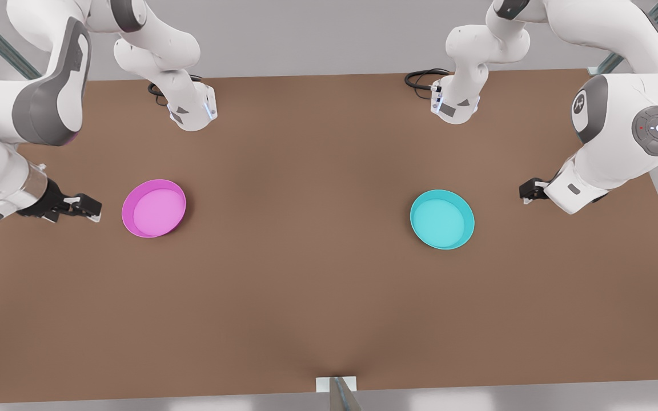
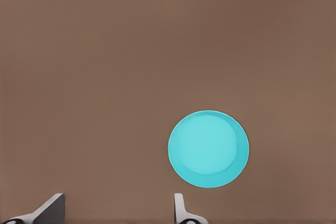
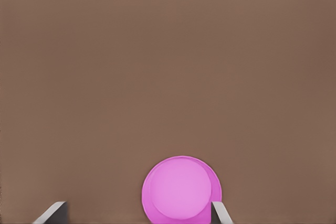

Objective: Flip the blue plate over with the left arm, and stack the pink plate on top of the blue plate with the right arm

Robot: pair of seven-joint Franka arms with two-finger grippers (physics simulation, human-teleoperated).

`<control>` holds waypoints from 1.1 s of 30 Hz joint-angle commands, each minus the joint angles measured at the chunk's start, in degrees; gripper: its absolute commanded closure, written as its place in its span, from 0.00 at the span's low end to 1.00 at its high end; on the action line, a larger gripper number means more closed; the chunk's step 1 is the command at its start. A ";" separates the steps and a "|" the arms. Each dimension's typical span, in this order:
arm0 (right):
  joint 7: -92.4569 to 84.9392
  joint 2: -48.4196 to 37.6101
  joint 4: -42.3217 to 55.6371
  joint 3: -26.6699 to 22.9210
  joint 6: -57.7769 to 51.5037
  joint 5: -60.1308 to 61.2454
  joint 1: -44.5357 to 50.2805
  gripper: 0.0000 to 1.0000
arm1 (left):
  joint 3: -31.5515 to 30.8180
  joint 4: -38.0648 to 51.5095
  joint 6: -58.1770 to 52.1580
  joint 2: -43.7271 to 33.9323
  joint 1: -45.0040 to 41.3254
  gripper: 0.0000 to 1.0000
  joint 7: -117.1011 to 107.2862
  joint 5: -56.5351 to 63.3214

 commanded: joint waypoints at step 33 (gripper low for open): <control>-0.09 0.16 1.34 0.17 5.81 0.34 0.42 0.00 | 5.27 -64.00 61.07 -2.99 -0.01 0.00 24.78 -39.97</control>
